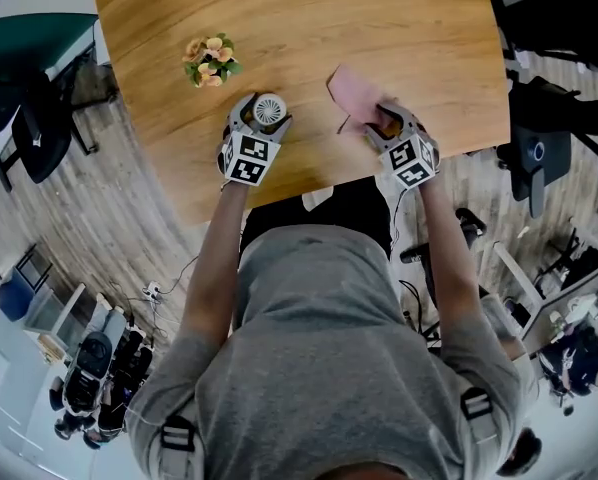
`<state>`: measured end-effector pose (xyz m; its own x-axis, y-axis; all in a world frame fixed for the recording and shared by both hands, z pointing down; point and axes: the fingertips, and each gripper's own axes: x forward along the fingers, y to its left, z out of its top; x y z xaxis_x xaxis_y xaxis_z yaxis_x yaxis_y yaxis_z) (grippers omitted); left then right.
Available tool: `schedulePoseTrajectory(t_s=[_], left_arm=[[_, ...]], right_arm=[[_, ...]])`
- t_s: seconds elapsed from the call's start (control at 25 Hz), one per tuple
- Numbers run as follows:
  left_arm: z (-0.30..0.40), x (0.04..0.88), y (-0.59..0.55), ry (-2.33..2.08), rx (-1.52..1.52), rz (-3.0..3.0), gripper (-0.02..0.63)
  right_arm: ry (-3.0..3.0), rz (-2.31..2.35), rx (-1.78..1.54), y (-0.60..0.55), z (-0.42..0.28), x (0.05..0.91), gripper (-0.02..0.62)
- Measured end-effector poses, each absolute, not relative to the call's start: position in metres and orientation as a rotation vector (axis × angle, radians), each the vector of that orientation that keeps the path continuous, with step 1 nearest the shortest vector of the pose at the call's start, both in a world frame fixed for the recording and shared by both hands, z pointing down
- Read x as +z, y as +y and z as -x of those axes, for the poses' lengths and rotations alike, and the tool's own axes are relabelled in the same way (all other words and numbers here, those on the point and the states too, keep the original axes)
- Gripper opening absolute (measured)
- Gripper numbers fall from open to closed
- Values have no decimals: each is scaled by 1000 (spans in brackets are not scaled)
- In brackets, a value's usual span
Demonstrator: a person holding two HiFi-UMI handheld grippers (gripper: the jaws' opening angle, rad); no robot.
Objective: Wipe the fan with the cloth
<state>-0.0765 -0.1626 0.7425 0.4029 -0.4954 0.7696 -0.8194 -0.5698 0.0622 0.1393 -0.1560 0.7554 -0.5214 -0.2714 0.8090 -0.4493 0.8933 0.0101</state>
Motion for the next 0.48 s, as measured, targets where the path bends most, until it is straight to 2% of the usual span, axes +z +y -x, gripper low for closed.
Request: schedulePoseTrajectory(t_s=[0.48], left_arm=[[76,749,-165,-1087,985,-2229,365]], right_arm=[[-2169,-511,281,-148,-132,758,58]])
